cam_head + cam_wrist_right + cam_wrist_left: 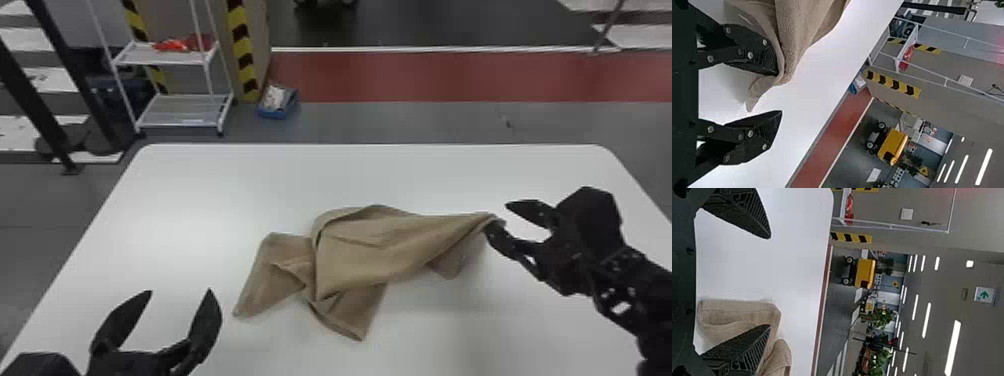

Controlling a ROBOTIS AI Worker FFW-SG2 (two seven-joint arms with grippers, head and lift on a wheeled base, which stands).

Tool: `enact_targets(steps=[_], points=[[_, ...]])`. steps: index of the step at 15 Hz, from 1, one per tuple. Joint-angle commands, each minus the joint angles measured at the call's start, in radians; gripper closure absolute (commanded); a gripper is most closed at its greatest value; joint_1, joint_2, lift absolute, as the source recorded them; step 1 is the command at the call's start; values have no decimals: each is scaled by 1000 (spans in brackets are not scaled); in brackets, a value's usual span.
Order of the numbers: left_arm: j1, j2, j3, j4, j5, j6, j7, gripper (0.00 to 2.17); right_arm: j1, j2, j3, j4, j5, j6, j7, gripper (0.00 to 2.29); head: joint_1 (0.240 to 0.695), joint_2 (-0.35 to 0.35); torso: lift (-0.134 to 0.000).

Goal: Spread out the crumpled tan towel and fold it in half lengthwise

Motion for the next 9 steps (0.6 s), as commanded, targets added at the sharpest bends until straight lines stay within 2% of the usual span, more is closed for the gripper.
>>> enact_targets(steps=[1, 3, 5, 7, 9], points=[[0, 2, 2, 1, 1, 0, 0, 76, 32, -29, -18, -49, 11, -11, 16, 90, 695, 17, -123], [0, 2, 2, -1, 1, 0, -2, 76, 73, -81, -14, -81, 74, -17, 29, 100, 695, 7, -123], [-5, 2, 2, -1, 1, 0, -2, 76, 108, -101, -25, -113, 125, -57, 105, 113, 695, -4, -123], [-6, 3, 2, 1, 8, 3, -2, 76, 122, -115, -44, -121, 195, -51, 118, 113, 695, -2, -123], [-6, 6, -1, -1, 8, 0, -2, 76, 110, -135, -47, -112, 237, 47, 118, 113, 695, -28, -123]])
